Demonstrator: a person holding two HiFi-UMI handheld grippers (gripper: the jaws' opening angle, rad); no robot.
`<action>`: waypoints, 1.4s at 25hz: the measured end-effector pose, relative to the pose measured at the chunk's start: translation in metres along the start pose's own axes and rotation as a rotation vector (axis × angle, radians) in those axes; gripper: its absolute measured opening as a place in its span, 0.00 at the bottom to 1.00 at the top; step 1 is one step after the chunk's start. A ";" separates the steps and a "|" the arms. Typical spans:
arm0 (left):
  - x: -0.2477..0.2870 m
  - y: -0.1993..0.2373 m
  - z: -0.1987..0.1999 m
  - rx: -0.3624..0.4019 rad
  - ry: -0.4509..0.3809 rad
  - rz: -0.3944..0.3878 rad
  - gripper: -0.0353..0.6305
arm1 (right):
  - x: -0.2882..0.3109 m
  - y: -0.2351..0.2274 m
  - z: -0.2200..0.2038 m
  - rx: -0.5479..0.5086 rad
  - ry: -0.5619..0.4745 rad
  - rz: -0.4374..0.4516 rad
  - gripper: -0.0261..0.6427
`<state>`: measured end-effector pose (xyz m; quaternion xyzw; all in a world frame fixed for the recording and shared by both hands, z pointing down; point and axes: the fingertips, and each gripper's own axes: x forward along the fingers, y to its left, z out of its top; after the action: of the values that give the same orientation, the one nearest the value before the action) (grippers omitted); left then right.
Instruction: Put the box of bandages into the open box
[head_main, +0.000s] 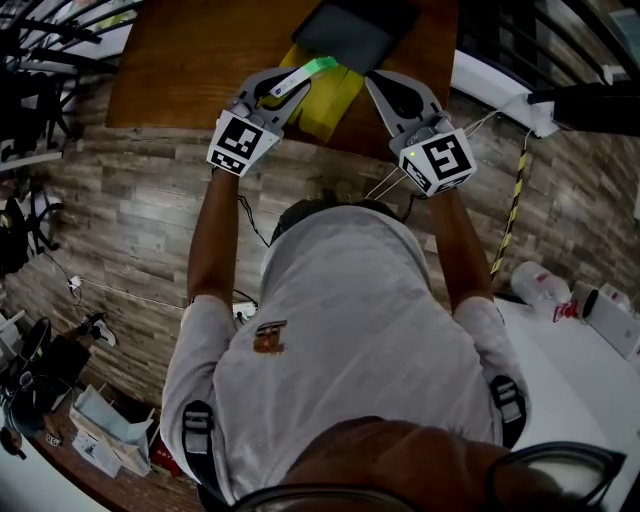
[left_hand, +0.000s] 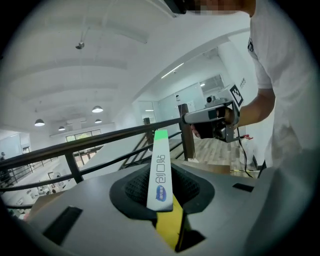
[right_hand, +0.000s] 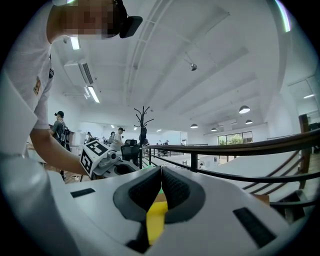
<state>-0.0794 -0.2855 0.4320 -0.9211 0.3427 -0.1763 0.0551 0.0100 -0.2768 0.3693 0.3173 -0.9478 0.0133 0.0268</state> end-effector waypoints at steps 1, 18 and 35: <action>0.003 -0.001 -0.005 0.002 0.019 -0.012 0.21 | 0.000 0.000 -0.001 0.001 0.004 -0.002 0.09; 0.043 -0.008 -0.085 0.018 0.276 -0.168 0.21 | 0.011 -0.006 -0.013 0.011 0.032 -0.018 0.09; 0.068 -0.014 -0.130 0.056 0.448 -0.298 0.21 | 0.022 -0.009 -0.021 0.018 0.051 -0.043 0.09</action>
<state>-0.0700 -0.3170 0.5753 -0.8975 0.2020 -0.3913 -0.0232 -0.0016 -0.2964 0.3912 0.3373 -0.9397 0.0293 0.0483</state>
